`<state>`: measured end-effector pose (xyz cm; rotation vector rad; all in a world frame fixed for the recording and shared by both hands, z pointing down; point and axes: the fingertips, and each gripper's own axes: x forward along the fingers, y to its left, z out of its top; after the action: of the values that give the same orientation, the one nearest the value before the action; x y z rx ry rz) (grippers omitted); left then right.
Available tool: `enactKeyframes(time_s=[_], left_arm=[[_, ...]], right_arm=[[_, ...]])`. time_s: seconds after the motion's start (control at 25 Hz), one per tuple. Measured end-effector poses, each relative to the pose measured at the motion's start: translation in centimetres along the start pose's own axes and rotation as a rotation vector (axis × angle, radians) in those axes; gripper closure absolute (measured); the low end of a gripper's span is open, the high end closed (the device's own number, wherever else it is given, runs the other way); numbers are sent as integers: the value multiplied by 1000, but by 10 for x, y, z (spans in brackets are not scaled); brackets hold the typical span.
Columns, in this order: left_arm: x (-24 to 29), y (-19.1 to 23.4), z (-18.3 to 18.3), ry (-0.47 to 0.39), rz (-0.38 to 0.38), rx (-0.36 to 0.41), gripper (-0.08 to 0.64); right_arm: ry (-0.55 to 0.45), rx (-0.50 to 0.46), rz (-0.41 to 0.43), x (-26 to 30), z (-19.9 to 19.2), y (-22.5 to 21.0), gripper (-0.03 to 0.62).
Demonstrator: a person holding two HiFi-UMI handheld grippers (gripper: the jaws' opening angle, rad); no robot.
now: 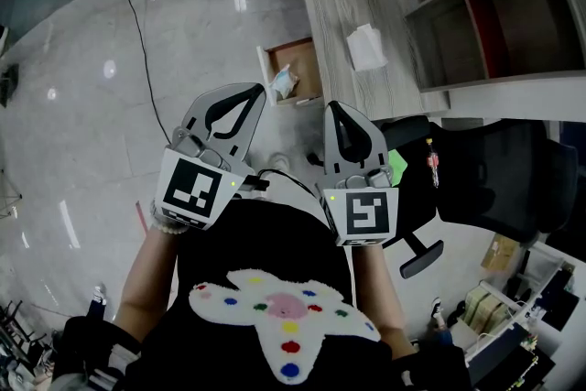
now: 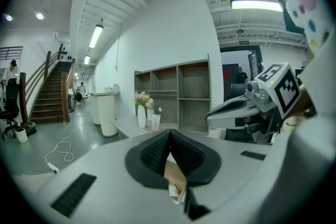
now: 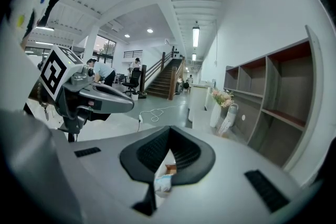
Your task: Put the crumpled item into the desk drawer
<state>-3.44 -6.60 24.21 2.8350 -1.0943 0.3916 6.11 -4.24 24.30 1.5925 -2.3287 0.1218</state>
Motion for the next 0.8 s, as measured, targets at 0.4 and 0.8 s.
enactKeyframes(time_s=[0.4,0.8], left_arm=[[-1,-3,-1,4,0,1,548],[-5,-6,-1,8,-2,2,548]], right_arm=[[-2,4,-3,-3,-1,0,588],[15,4,6,-7,-4,3,588]])
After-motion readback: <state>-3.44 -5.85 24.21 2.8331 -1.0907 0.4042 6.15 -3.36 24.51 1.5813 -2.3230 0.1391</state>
